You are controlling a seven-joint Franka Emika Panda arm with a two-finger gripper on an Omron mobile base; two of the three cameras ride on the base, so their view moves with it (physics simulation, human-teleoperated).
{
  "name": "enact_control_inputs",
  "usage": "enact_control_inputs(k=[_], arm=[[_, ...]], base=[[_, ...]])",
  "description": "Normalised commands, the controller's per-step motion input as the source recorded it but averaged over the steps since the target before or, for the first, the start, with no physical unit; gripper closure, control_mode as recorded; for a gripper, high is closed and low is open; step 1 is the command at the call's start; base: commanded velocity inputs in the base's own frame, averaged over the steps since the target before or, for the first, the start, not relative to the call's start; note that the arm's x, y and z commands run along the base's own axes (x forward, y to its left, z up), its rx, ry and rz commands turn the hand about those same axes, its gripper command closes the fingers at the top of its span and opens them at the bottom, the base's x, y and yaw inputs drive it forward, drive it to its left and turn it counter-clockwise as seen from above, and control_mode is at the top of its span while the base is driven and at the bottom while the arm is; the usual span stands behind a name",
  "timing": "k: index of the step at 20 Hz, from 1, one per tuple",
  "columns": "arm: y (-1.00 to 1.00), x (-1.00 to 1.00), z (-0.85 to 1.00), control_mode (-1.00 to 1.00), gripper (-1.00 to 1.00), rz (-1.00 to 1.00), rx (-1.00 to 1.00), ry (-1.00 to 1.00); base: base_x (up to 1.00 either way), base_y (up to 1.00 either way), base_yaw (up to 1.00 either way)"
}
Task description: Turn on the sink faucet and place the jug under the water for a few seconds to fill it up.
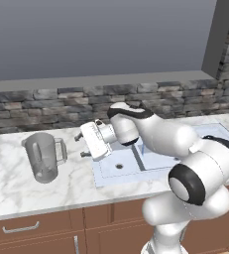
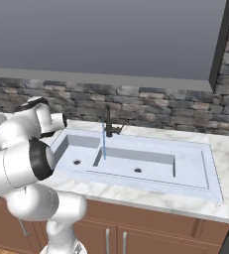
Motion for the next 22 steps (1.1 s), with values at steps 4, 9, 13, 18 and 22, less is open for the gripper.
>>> enact_control_inputs(k=[4, 9, 13, 18, 22], arm=[[0.0, 0.04, -0.04, -1.0, -1.0, -0.02, 0.03, 0.04], [0.04, 0.0, -0.07, -1.0, -1.0, -0.04, 0.0, 0.02], [0.18, 0.0, -0.05, -1.0, -1.0, -0.05, 0.0, 0.04], [0.12, 0.01, -0.03, -1.0, -1.0, -0.07, 0.0, 0.08], [0.0, 0.13, -0.04, -1.0, -1.0, -0.11, 0.0, 0.1]], base=[[0.0, 0.0, 0.0], [0.0, 0.0, 0.0], [0.0, 0.0, 0.0], [0.0, 0.0, 0.0], [0.0, 0.0, 0.0]])
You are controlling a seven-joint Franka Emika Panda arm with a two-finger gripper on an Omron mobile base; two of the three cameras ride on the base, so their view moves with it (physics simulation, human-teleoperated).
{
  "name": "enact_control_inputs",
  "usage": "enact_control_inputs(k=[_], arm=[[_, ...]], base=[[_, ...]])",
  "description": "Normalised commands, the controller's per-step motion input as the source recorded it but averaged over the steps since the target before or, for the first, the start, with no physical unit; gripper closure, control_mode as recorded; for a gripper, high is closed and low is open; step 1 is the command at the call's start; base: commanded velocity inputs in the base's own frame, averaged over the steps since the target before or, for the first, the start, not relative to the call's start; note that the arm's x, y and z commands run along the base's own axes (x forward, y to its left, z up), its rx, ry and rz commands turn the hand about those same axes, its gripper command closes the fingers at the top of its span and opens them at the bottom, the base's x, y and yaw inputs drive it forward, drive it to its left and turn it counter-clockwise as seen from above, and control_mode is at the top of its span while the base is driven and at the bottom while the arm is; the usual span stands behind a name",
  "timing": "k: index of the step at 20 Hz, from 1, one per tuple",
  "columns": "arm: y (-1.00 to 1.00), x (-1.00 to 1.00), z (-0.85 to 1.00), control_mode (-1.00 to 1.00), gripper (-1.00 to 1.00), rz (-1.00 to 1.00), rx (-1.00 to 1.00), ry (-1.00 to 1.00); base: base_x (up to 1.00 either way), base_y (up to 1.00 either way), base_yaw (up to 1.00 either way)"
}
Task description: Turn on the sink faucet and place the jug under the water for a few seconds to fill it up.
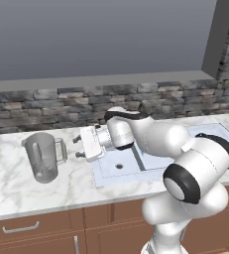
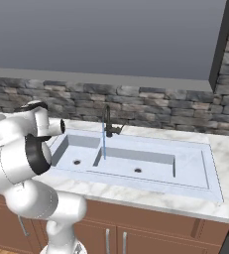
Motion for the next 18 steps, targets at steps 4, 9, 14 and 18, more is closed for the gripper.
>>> enact_control_inputs(k=[4, 9, 14, 18], arm=[[0.0, 0.01, -0.09, -1.0, -1.0, -0.06, 0.0, 0.06], [0.11, 0.0, -0.15, -1.0, -1.0, -0.03, 0.0, 0.06], [0.24, 0.04, -0.16, -1.0, -1.0, -0.01, 0.0, 0.05], [0.12, 0.12, -0.02, -1.0, -1.0, 0.0, 0.0, 0.01]], base=[[0.0, 0.0, 0.0], [0.0, 0.0, 0.0], [0.0, 0.0, 0.0], [0.0, 0.0, 0.0]])
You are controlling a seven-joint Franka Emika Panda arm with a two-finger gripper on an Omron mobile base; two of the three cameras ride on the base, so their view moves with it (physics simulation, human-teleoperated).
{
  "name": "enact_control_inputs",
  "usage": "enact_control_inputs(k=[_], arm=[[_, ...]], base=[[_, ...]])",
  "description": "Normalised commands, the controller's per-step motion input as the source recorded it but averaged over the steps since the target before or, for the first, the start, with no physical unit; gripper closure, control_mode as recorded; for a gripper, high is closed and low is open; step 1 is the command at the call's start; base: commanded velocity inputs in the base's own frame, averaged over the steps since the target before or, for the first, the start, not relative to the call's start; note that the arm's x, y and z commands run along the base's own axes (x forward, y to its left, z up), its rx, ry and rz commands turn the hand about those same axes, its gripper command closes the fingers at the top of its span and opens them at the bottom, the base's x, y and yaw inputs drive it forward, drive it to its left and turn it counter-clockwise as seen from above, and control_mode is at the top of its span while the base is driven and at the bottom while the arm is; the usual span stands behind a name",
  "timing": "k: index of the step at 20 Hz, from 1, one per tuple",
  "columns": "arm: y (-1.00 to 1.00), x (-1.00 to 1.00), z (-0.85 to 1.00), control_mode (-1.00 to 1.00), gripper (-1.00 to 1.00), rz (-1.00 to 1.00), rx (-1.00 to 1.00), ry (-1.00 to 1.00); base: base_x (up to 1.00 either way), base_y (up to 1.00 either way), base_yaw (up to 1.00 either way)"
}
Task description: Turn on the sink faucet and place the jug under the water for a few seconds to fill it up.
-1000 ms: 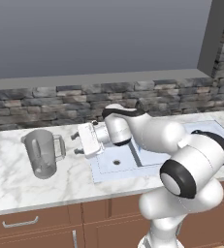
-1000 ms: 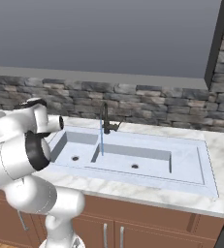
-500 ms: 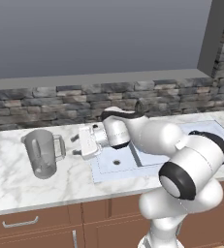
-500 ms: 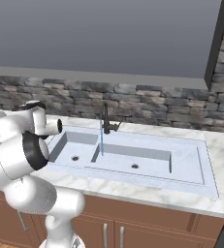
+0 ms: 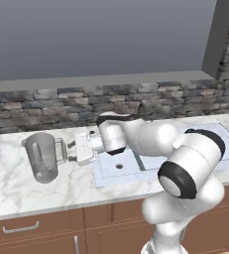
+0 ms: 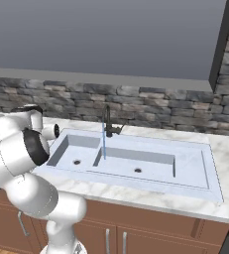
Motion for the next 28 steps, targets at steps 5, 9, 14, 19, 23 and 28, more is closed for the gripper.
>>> enact_control_inputs(k=[5, 9, 14, 19, 23, 28], arm=[[0.01, 0.0, 0.0, -1.0, -1.0, -0.02, 0.0, 0.0], [0.07, 0.0, 0.0, -1.0, -1.0, 0.0, 0.0, 0.0], [0.25, 0.0, 0.0, -1.0, -1.0, 0.0, 0.0, 0.0], [0.23, 0.0, 0.0, -1.0, -1.0, 0.0, 0.0, 0.0], [0.07, 0.0, 0.0, -1.0, -1.0, 0.0, 0.0, 0.0], [0.0, 0.0, 0.0, -1.0, -1.0, 0.0, 0.0, 0.0]], base=[[0.0, 0.0, 0.0], [0.0, 0.0, 0.0], [0.0, 0.0, 0.0], [0.0, 0.0, 0.0], [0.0, 0.0, 0.0], [0.0, 0.0, 0.0]])
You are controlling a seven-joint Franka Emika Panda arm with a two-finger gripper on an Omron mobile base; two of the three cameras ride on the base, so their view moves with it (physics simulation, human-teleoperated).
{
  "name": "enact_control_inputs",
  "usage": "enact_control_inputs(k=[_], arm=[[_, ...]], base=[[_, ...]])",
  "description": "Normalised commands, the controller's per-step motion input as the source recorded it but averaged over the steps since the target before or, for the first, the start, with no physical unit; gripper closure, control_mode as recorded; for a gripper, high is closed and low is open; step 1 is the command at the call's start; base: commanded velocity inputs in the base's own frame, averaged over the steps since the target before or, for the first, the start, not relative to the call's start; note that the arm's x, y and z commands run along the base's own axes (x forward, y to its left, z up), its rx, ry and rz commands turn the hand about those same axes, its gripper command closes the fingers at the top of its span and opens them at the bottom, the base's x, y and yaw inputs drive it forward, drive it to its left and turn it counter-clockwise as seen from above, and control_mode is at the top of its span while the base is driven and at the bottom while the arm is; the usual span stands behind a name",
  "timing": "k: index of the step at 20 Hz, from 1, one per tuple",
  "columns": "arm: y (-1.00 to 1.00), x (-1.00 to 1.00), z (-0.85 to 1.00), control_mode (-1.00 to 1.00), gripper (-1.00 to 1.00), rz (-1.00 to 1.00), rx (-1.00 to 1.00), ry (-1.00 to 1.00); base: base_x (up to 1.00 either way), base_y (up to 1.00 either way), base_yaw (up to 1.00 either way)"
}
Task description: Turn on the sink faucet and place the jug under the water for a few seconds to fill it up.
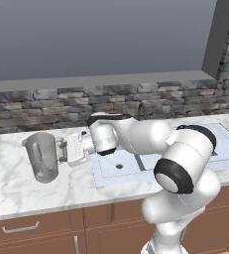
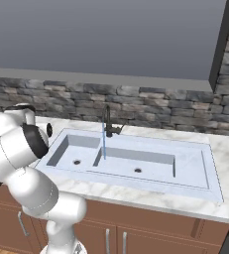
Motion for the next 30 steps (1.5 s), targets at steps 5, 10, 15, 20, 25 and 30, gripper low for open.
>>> enact_control_inputs(k=[5, 10, 15, 20, 25, 30], arm=[[-0.03, -0.01, 0.0, -1.0, -1.0, 0.0, 0.0, 0.0], [-0.29, 0.0, 0.0, -1.0, -1.0, 0.0, 0.02, -0.03], [-0.18, -0.01, 0.0, -1.0, -1.0, 0.0, 0.02, -0.04], [-0.04, 0.0, 0.0, -1.0, -1.0, 0.0, 0.01, -0.03], [-0.04, 0.0, 0.0, -1.0, -1.0, 0.0, 0.0, -0.01], [-0.26, 0.0, 0.01, -1.0, -1.0, 0.0, 0.02, -0.03]], base=[[0.0, 0.0, 0.0], [0.0, 0.0, 0.0], [0.0, 0.0, 0.0], [0.0, 0.0, 0.0], [0.0, 0.0, 0.0], [0.0, 0.0, 0.0]])
